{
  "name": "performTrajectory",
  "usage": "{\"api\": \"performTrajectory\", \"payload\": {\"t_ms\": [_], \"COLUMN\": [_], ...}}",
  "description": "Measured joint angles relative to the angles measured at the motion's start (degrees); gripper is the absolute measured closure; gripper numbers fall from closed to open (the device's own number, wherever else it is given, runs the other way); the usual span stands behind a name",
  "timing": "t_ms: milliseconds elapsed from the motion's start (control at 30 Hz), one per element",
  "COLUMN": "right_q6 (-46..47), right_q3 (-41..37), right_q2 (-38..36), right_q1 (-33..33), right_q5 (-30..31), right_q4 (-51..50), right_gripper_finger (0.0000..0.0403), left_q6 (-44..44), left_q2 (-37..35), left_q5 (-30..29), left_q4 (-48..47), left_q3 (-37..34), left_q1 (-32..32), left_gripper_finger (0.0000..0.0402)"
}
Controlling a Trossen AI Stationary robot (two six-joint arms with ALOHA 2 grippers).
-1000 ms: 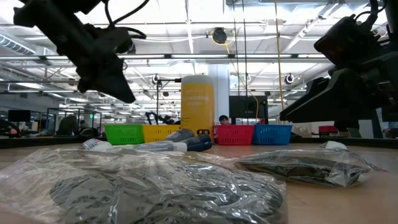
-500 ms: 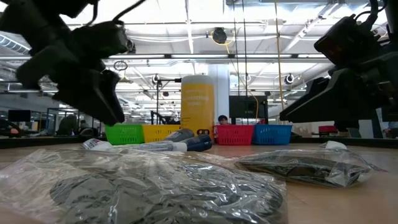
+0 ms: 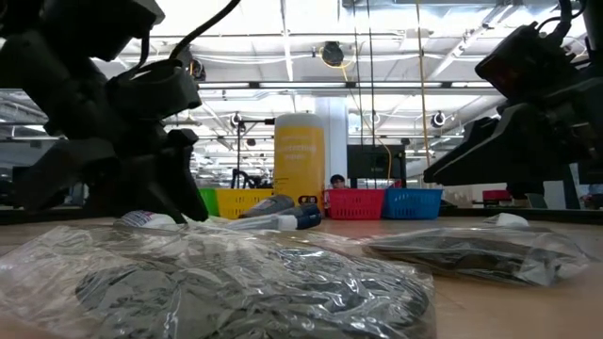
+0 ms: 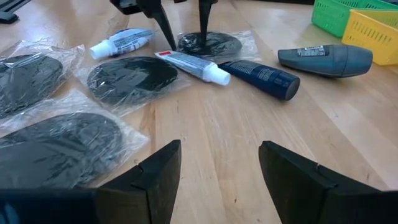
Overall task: Pick & Place Travel size toiletries
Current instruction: Put the black hairbrush into the yellow basket
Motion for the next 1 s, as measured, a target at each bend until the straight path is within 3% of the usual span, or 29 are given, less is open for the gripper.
{"api": "performTrajectory", "payload": {"t_ms": [333,500,767,867,1000], "right_q6": [0.1,0.1,0.1,-1.1,-6.7], "right_q3": [0.0,0.0,0.0,0.0,0.0], "right_q2": [0.0,0.0,0.0,0.0,0.6], "right_q1": [-0.3,-0.3,-0.3,-0.3,-1.0], "right_q5": [0.0,0.0,0.0,-2.8,-10.2], "right_q4": [0.0,0.0,0.0,0.2,4.4], "right_gripper_finger": [0.0195,0.0195,0.0195,0.0195,0.0195], "left_q6": [-1.2,-3.0,-3.9,-7.0,-11.1], "left_q2": [-1.1,-4.3,-16.4,-20.1,-20.9], "left_q5": [-0.8,-3.3,-5.5,-1.0,9.5], "left_q4": [-0.3,-1.0,1.0,4.3,11.1], "left_q3": [-0.2,-0.4,-0.3,-0.3,-0.2], "left_q1": [0.2,-0.1,-0.8,-0.1,1.5], "left_gripper_finger": [0.0387,0.039,0.0399,0.0398,0.0399]}}
